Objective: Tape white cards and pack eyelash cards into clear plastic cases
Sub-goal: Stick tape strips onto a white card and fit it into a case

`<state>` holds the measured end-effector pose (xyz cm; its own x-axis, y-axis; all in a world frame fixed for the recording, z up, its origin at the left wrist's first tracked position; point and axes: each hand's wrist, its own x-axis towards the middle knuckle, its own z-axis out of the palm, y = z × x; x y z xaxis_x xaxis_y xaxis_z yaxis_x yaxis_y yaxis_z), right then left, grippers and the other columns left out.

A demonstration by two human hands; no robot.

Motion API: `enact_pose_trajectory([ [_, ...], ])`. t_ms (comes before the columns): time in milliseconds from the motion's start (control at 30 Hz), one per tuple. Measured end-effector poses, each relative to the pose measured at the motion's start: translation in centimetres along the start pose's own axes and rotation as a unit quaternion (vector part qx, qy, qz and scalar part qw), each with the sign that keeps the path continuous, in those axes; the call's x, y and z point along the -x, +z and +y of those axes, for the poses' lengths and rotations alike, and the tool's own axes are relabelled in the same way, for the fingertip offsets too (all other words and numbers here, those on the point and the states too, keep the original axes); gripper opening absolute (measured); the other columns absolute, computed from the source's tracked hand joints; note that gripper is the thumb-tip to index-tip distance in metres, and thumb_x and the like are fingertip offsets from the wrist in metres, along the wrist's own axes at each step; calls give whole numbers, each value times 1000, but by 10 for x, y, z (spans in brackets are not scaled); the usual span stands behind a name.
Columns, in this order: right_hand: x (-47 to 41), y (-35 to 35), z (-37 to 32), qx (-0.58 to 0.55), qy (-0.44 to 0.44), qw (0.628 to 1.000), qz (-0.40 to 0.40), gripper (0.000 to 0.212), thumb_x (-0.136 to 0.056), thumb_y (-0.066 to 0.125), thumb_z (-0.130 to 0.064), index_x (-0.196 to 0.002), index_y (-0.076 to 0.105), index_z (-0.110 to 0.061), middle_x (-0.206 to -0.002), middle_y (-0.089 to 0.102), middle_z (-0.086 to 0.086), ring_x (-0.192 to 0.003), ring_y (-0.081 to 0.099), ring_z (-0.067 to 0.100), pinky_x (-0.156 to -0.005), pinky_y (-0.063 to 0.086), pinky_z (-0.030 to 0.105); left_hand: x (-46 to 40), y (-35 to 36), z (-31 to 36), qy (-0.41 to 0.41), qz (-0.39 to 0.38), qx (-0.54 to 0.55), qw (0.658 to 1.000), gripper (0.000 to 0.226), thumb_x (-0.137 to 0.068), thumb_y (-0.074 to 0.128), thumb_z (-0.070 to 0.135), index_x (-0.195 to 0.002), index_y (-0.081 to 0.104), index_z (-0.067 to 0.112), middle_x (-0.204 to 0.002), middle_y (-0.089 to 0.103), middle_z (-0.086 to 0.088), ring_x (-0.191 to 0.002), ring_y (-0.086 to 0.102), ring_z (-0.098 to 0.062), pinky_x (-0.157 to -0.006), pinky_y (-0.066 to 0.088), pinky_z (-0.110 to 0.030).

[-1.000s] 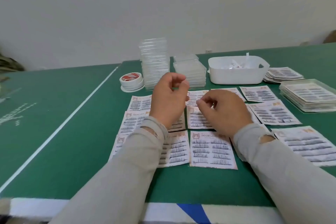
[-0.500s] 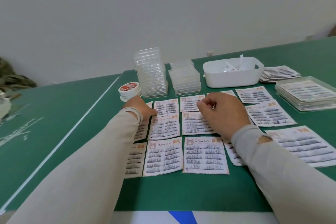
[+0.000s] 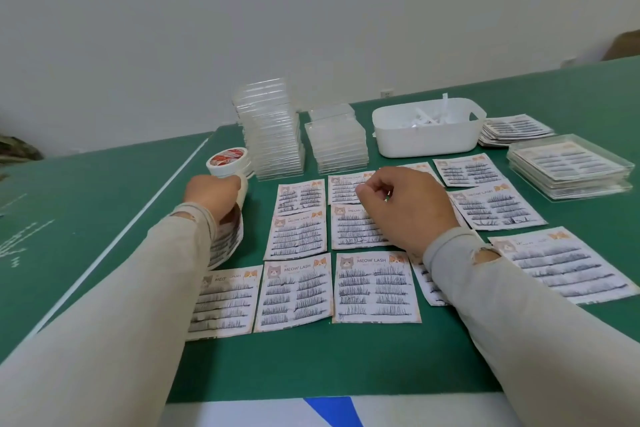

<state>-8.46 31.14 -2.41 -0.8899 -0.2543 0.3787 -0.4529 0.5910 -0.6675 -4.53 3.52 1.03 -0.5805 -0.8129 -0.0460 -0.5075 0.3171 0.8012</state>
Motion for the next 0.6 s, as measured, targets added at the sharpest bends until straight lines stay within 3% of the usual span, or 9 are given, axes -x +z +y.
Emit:
enact_pose_trajectory([
  [100,7,-4,-12,-9,-10,1000,-3,23,-94,61,-42,-74,64,-29,-71,63,-14,-71,58,6,-64,46,27,-1,-7,2,-4,-33,26,999,44,-90,67,23,-131,59,8,-120,66,-14,-105,64,-34,-96,54,-44],
  [167,14,-4,-38,-16,-84,996,-25,18,-96,59,-39,-83,67,-31,-79,65,-18,-77,59,2,-68,46,26,-1,-9,2,18,-50,2,999,51,-90,70,24,-136,57,9,-129,64,-12,-112,63,-33,-95,52,-41],
  [267,15,18,-90,19,-221,955,-194,23,-99,52,-33,-111,71,-30,-110,70,-11,-100,63,12,-90,52,38,0,-11,5,46,-69,-40,996,55,-89,72,27,-138,56,10,-130,64,-11,-112,64,-32,-91,54,-42],
  [333,12,41,-118,88,-251,913,-310,34,-99,50,-25,-130,65,-26,-131,65,-1,-118,59,22,-102,49,43,0,-13,6,48,-77,-27,995,55,-85,75,24,-135,57,9,-127,66,-14,-111,65,-34,-98,55,-48],
  [400,11,58,-132,121,-256,893,-350,42,-98,49,-18,-139,59,-23,-140,60,4,-126,55,25,-107,47,44,0,-14,5,54,-75,-15,996,55,-84,77,21,-134,59,7,-128,66,-15,-113,64,-34,-101,53,-48],
  [500,17,72,-135,101,-254,905,-327,40,-95,52,-14,-135,58,-20,-131,63,5,-116,57,26,-99,50,42,-2,-12,2,79,-66,-31,994,49,-84,75,21,-129,62,4,-126,66,-13,-112,63,-31,-91,51,-34],
  [600,17,80,-135,60,-226,944,-233,28,-94,56,-18,-121,51,-18,-94,61,0,-86,59,25,-74,49,38,-3,-10,2,62,-46,-23,997,37,-85,74,15,-119,66,2,-119,69,-14,-109,64,-31,-88,51,-36],
])
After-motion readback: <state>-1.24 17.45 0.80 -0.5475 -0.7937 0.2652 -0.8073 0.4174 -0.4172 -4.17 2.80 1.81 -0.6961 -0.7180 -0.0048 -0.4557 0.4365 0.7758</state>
